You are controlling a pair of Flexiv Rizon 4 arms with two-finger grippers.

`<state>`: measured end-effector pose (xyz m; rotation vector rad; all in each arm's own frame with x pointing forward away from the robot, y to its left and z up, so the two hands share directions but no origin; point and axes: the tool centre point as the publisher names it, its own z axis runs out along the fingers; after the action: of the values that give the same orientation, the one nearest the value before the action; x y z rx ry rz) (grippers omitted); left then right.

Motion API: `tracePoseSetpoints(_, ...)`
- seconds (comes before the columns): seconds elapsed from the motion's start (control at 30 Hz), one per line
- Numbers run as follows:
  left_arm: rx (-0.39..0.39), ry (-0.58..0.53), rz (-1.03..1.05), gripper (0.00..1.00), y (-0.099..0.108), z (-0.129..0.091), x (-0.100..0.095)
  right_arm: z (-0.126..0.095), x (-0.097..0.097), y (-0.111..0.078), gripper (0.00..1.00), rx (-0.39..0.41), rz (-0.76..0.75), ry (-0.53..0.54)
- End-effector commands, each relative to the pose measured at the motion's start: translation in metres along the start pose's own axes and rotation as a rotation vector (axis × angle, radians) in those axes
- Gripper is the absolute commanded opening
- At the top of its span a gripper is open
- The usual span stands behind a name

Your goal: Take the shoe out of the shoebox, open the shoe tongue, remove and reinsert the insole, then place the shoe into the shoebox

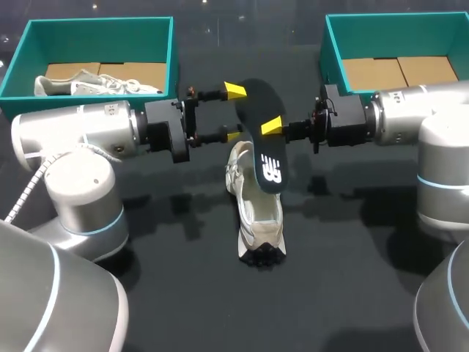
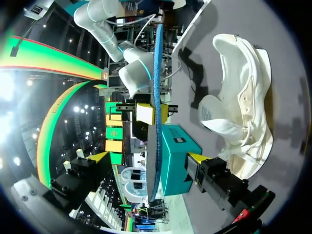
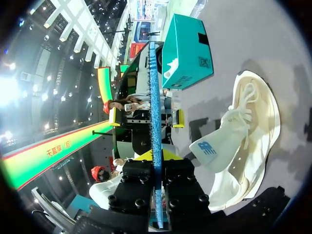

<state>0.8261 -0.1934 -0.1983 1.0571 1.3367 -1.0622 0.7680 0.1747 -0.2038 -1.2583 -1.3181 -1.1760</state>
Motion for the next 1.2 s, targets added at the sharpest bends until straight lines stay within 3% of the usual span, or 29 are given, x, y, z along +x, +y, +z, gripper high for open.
tracePoseSetpoints(0.03,0.001,0.009,-0.006,0.72,0.003,0.012,-0.003,0.006,-0.002,0.002,0.00,0.004,0.005,0.000)
tracePoseSetpoints(0.1,0.009,0.010,-0.009,0.54,0.002,0.017,-0.003,0.008,-0.002,0.001,0.00,0.001,0.010,0.007)
tracePoseSetpoints(0.13,0.011,0.010,-0.010,0.49,0.001,0.019,-0.003,0.008,-0.002,0.000,0.00,-0.003,0.011,0.011)
tracePoseSetpoints(0.37,0.040,0.020,-0.001,0.45,-0.009,0.028,0.000,0.008,-0.003,-0.003,0.00,-0.022,0.012,0.026)
tracePoseSetpoints(0.53,0.046,0.026,0.000,0.29,-0.011,0.031,0.002,0.008,-0.004,-0.004,0.00,-0.022,0.010,0.026)
tracePoseSetpoints(0.77,0.047,0.035,0.003,0.29,-0.010,0.033,0.005,0.007,-0.003,-0.002,0.00,-0.023,0.008,0.028)
tracePoseSetpoints(1.2,0.045,0.056,0.013,0.19,-0.015,0.036,0.013,0.006,0.002,0.000,0.00,-0.022,0.002,0.028)
